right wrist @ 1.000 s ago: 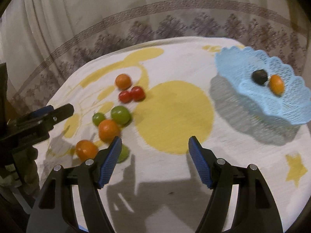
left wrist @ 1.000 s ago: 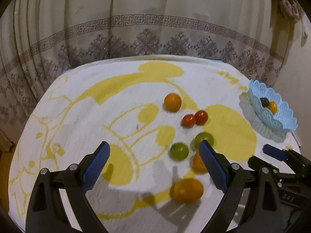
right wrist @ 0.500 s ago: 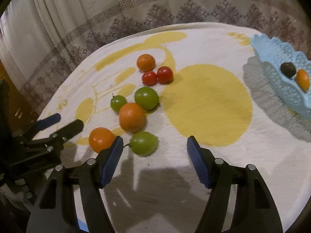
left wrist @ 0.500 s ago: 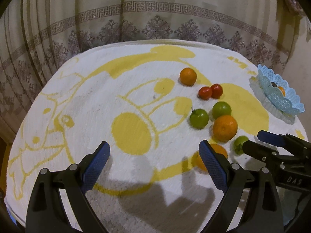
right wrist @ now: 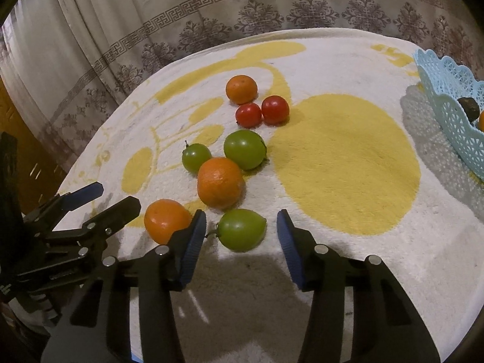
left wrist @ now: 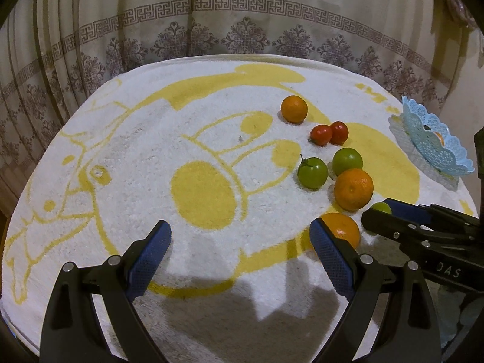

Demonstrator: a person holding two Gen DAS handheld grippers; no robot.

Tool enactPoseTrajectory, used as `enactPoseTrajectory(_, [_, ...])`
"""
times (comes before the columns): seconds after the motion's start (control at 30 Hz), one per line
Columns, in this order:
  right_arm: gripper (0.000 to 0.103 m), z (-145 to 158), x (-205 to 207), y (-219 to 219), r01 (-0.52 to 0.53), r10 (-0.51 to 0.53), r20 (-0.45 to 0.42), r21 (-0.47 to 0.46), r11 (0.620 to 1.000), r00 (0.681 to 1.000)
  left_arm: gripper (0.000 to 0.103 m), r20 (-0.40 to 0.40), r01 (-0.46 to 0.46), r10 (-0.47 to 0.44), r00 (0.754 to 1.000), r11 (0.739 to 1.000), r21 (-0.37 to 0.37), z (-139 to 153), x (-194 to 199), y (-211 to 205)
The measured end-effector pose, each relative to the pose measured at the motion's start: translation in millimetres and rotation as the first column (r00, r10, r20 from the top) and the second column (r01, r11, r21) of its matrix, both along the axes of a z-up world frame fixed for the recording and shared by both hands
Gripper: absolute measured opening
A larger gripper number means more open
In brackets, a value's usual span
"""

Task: Organize fruits
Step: 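Grasp the green tomato with the right tool while the left tool grasps an orange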

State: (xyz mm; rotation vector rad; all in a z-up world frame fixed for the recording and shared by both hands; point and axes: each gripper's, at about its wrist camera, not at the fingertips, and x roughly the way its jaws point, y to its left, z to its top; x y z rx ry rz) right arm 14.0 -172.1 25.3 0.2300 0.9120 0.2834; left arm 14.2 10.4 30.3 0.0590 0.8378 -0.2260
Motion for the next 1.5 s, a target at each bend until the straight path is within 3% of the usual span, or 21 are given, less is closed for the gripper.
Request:
enactPoseTrajectory(0.07, [0.041, 0, -1, 3, -0.019, 0.019, 0.0, 0.005, 1.0, 1.0, 0.092, -0.004, 0.001, -0.001, 1.0, 1.0, -0.001, -1, 0, -1])
enactPoseTrajectory(0.27, [0.04, 2, -4, 7, -0.023, 0.024, 0.023, -0.025, 0.999, 0.999, 0.092, -0.003, 0.005, -0.005, 1.0, 1.0, -0.011, 0, -3, -3])
enactPoseTrajectory(0.7, [0.04, 10, -9, -35, 0.109, -0.105, 0.07, -0.057, 0.992, 0.992, 0.092, -0.002, 0.076, -0.076, 0.997, 0.997, -0.016, 1, -12, -32])
enactPoseTrajectory(1.03, [0.04, 10, -10, -36, 0.11, -0.105, 0.079, -0.056, 0.992, 0.991, 0.092, -0.024, 0.086, -0.086, 0.996, 0.996, 0.014, -12, -4, -52])
enactPoseTrajectory(1.23, [0.04, 9, -11, -35, 0.108, -0.104, 0.073, -0.055, 0.993, 0.992, 0.075, -0.053, 0.099, -0.098, 0.994, 0.995, 0.003, -18, -2, -52])
enactPoseTrajectory(1.43, [0.041, 10, -11, -35, 0.109, -0.105, 0.075, -0.055, 0.992, 0.992, 0.043, -0.048, 0.153, -0.154, 0.987, 0.988, -0.023, -15, -9, -61])
enactPoseTrajectory(1.5, [0.041, 10, -11, -35, 0.111, -0.106, 0.077, -0.053, 0.992, 0.991, 0.043, -0.044, 0.155, -0.155, 0.987, 0.988, -0.015, -14, -10, -63])
